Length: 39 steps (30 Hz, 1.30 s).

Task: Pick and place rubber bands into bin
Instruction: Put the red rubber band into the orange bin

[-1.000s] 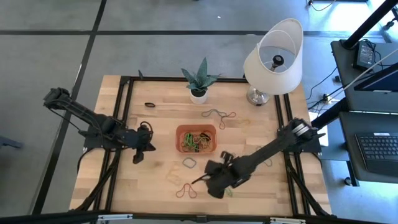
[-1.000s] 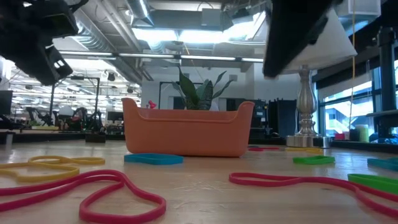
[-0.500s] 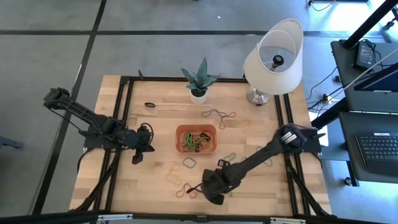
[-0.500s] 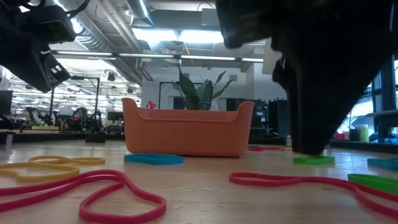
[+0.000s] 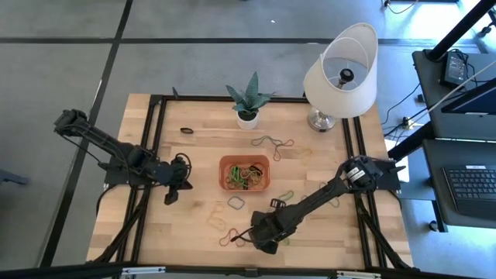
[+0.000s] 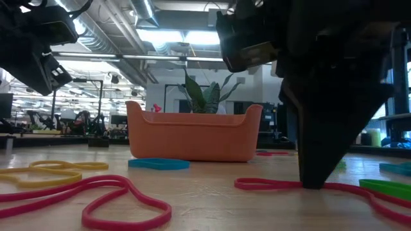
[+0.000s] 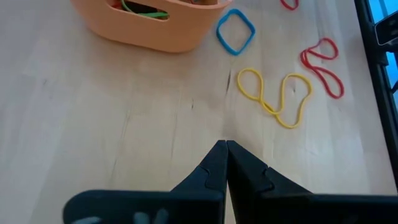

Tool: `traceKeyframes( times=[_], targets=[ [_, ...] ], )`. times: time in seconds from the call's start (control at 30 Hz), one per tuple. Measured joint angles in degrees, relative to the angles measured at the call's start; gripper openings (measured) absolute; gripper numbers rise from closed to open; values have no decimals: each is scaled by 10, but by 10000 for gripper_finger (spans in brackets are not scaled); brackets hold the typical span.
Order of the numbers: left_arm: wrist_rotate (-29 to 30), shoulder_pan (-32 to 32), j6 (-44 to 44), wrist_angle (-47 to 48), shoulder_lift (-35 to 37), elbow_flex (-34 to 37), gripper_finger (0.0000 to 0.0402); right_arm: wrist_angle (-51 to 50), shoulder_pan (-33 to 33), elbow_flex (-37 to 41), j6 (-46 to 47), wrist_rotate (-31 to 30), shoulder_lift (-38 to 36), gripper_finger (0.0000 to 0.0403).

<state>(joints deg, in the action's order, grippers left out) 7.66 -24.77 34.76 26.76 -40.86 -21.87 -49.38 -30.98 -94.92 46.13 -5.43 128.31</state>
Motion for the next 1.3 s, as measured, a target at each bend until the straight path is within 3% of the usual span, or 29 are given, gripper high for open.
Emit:
traceKeyframes(
  times=[0.07, 0.33, 0.57, 0.7, 1.1, 1.3],
  targets=[
    [-2, 0, 0, 0, 0, 0, 3, 2, 1, 1, 1, 1, -2, 11],
    [-1, 0, 9, 0, 0, 0, 3, -18, 1, 4, 19, 3, -69, 3],
    [-1, 0, 16, 0, 0, 0, 3, -25, 7, 3, 29, -122, -180, 2],
    [0, 0, 34, 0, 0, 0, 3, -24, 38, 2, 0, -130, -222, 1],
    [2, 0, 37, 0, 0, 0, 3, 113, 181, 2, -201, -144, -223, 0],
    [2, 0, 40, -4, 0, 0, 3, 119, 219, 2, -244, -96, -187, 0]
  ],
)
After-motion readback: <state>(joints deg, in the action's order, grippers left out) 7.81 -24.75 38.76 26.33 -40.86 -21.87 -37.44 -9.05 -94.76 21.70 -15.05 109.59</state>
